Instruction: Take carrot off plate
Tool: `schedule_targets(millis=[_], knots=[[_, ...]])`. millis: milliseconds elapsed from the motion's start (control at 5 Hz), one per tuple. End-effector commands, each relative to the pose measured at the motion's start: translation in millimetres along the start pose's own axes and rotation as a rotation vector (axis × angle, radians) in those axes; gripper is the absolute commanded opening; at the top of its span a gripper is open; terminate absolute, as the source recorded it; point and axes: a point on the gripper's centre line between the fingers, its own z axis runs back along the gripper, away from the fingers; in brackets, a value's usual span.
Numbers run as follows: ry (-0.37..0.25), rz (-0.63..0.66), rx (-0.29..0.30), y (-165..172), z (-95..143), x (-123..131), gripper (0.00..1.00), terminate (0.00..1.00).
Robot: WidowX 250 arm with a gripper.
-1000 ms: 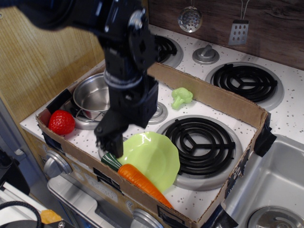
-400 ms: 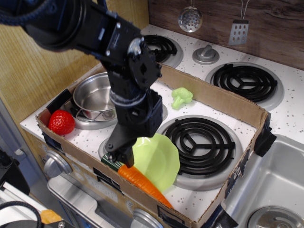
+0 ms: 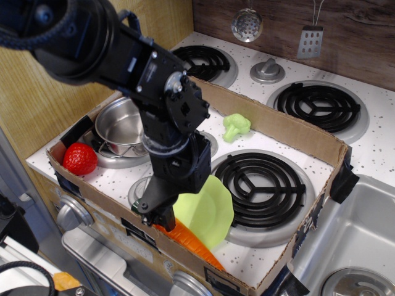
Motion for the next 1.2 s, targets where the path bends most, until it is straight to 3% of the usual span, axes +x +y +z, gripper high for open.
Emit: schedule_targets(millis=[0,400,600,800,1000], knots=[[-0.039,-0.010,-0.043,-2.4,-6.7,-1.3,1.00,0.00],[-0.119,-0.027,-0.096,-6.1,-23.6,-2.1,1.00,0.00],[-0.137,-0.015,-0.082,-5.5,-27.1,-2.8,1.00,0.00],[-0.151,0.021,-0.053,-7.8,-27.9,-2.7,0.00,0.00],[-0.166,0.043,-0.023,-9.1,-28.0,-2.7,0.00,0.00]])
